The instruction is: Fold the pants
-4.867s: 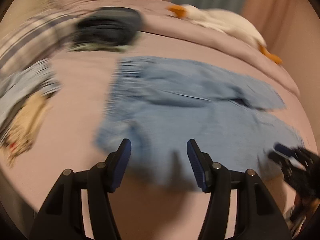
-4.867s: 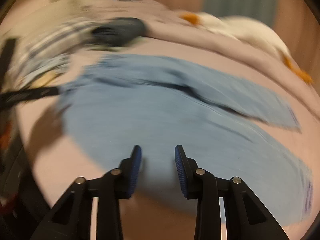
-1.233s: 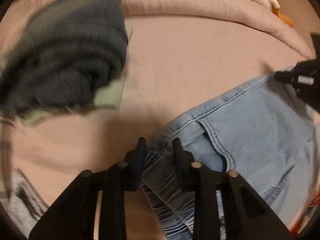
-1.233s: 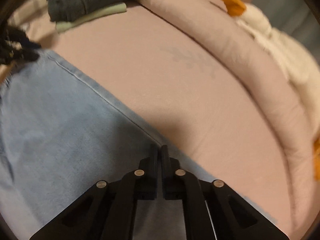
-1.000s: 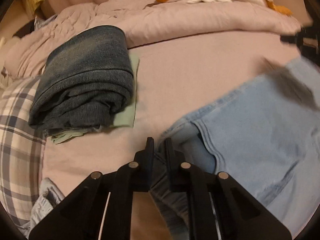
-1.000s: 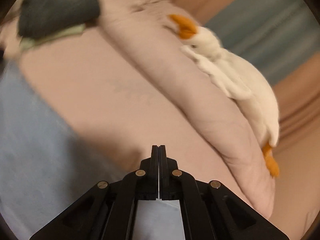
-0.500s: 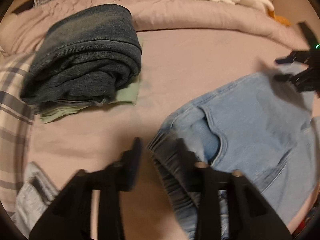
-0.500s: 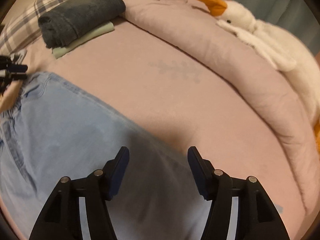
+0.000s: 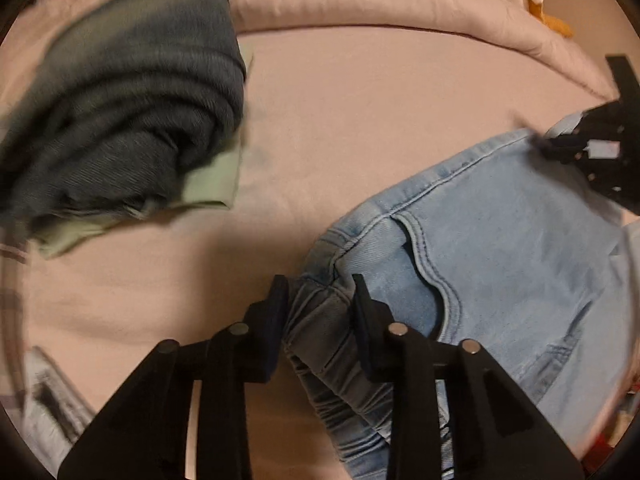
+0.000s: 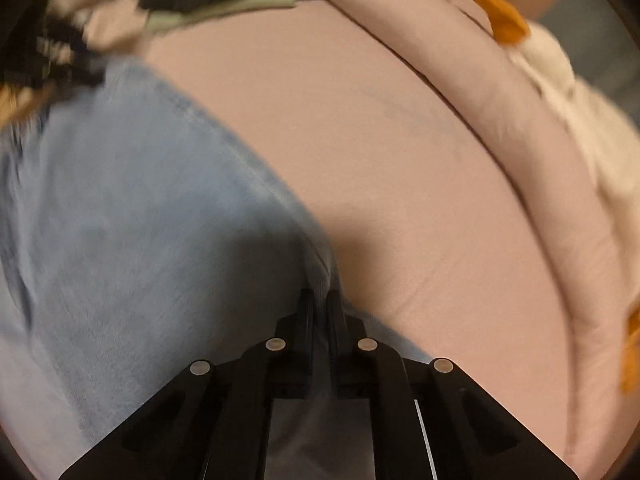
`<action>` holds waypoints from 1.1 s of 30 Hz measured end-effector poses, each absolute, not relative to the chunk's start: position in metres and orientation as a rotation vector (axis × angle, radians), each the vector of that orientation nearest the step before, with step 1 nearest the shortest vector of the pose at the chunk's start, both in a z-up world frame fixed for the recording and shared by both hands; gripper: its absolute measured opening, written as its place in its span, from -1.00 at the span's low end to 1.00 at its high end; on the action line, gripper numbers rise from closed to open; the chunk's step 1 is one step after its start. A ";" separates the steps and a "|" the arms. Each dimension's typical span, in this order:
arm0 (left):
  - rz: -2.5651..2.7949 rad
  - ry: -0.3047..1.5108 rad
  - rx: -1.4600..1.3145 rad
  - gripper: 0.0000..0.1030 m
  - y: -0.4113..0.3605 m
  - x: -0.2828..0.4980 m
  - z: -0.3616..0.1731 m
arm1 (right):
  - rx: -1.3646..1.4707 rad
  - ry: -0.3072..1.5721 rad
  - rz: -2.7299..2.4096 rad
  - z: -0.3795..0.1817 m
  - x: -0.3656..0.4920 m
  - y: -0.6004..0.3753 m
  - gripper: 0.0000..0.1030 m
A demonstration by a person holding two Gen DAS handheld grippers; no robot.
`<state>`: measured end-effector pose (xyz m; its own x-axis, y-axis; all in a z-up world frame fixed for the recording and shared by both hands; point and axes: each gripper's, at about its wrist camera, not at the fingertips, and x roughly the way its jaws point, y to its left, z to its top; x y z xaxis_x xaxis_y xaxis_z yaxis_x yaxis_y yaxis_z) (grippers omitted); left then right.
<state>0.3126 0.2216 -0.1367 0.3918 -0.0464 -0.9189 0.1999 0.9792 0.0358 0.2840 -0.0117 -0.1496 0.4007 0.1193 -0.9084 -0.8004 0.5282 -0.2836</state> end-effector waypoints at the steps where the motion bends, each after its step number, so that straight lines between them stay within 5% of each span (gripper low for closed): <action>1: -0.118 1.129 0.191 -0.47 0.215 0.308 -0.130 | -0.850 0.973 0.640 -0.148 0.281 -0.008 -0.90; 9: 0.035 0.776 0.486 -0.57 0.165 0.252 -0.072 | -0.901 0.597 0.370 -0.068 0.247 -0.003 -0.93; 18: -0.025 0.547 0.690 -0.64 0.155 0.130 -0.076 | -0.973 0.329 0.419 -0.033 0.083 -0.052 -0.93; 33: -0.117 0.570 1.035 -0.66 0.132 0.028 -0.156 | -1.126 0.551 0.614 -0.122 -0.031 -0.051 -0.93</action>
